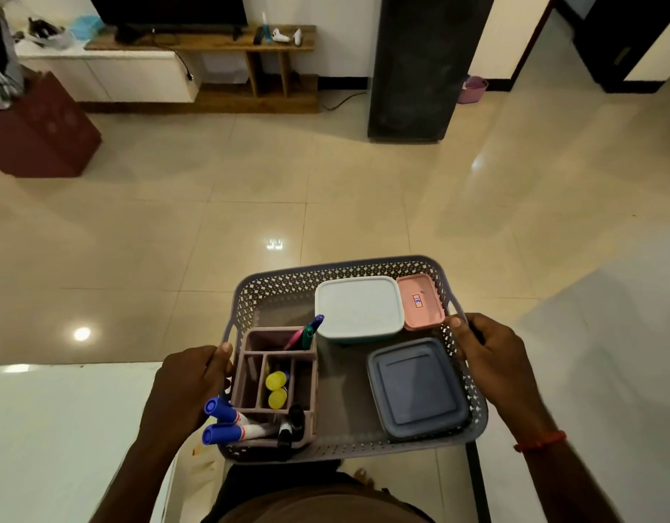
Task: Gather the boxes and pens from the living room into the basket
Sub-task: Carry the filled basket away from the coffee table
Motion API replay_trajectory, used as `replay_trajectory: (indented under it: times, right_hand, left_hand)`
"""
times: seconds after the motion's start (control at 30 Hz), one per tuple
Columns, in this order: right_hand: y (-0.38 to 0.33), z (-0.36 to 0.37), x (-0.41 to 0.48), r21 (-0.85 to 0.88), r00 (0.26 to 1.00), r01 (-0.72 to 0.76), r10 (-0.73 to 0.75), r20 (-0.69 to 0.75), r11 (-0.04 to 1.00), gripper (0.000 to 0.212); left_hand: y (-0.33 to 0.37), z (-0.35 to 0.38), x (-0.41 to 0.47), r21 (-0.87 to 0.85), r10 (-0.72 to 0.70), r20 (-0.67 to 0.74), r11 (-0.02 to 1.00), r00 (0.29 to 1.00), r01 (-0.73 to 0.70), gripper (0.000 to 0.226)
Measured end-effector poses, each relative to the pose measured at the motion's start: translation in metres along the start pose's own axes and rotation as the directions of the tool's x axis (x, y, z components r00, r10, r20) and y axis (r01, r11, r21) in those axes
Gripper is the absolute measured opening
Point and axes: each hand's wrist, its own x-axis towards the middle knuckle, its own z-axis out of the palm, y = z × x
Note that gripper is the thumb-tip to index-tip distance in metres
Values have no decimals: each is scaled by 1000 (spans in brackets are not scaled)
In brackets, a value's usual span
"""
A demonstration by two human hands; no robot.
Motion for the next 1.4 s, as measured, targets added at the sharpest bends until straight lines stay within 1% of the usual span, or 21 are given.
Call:
replay_trajectory:
  times: [0.27,0.43,0.63,0.9,1.1,1.27,1.4]
  right_hand:
    - [-35,17,80,-42,1000,19,-18,24,999,17]
    - [-56,29,130,-62,1000,17,-16,13,998,20]
    - [-77,42,185,-79,998,45,-42,42,996,21]
    - [-84,55,275,-132,981,126,-103,166,983,27]
    - [-89,51,351,-160,957,198,-155,246,967,24]
    - [-97,51,408,-245,926,313,-236,296,918,25]
    - [-107,56,444,-289,889,414,-313,335,863,23]
  left_hand:
    - [5,-8,80,1,13,-16,1000,1000,-13,47]
    - [11,-15,123,10,22,-4,1000,1000,-22,45]
    - [17,-21,153,1,-31,-7,1000,1000,31,44]
    - [44,-5,187,-30,-149,-69,989,987,147,46]
    - [75,14,222,-36,-219,-109,976,970,216,49]
    - [96,23,251,-70,-284,-177,959,943,275,49]
    - [104,25,271,-82,-315,-234,949,920,304,51]
